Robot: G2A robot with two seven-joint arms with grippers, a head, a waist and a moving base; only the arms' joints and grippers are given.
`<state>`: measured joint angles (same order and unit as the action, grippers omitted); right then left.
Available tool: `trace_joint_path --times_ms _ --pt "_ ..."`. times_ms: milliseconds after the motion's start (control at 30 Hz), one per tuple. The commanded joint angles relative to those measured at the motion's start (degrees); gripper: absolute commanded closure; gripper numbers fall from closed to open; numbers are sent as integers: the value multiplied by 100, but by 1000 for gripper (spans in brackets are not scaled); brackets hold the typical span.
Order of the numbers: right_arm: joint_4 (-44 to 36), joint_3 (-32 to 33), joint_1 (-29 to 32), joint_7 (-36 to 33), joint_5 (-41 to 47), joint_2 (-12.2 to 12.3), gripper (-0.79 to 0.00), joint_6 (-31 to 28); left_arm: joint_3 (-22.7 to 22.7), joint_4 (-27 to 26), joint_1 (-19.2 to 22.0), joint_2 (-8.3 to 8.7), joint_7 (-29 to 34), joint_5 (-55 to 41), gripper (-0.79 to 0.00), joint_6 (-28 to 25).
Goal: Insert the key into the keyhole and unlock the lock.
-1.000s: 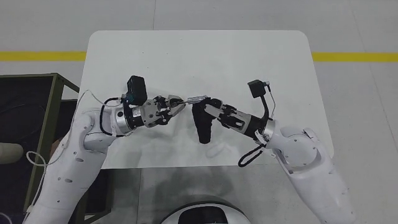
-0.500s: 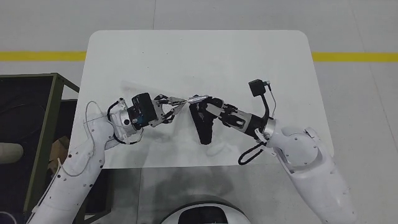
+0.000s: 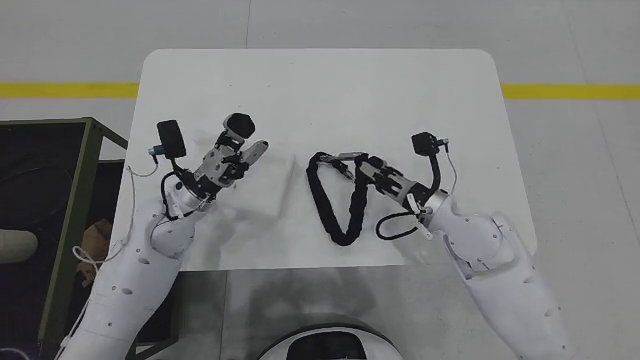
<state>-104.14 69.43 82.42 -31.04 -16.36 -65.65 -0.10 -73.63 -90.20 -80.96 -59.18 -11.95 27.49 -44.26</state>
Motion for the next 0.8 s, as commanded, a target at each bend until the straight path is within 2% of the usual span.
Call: trace_joint_path --times_ms 0,33,100,133,267,367,467,533,567,633,767 --pt "194 -74 -45 13 -1 -14 -634 54 113 -46 -26 28 1091 -2424 -785 149" --pt "270 -103 -68 5 11 -20 -785 95 82 -57 -27 51 1463 -2792 -785 219" --pt "366 -142 -127 9 -185 -21 -785 228 67 -196 -80 85 2050 -3142 -785 175" --pt "371 -167 -141 5 -288 -21 -785 300 65 -214 -92 89 2123 -3207 -785 162" --pt "221 -255 -140 185 -1364 7 -785 784 65 -214 -92 89 2123 -3207 -785 162" --pt "-136 -272 -24 514 -2342 37 -785 1125 65 -214 -92 89 2123 -3207 -785 162" --pt "-631 -236 226 955 -2936 53 -785 1325 65 -214 -92 89 2123 -3207 -785 162" --pt "-794 -241 316 1012 -2900 53 -785 1252 65 -214 -92 89 2123 -3207 -785 162" --pt "-751 -236 289 1002 -2961 54 -746 1298 65 -214 -92 89 2123 -3207 -784 162" --pt "-837 -241 325 1023 -2917 53 -775 1250 65 -214 -92 89 2123 -3207 -784 162" --pt "-791 -241 316 1012 -2897 53 -784 1250 65 -214 -92 89 2123 -3207 -784 162"
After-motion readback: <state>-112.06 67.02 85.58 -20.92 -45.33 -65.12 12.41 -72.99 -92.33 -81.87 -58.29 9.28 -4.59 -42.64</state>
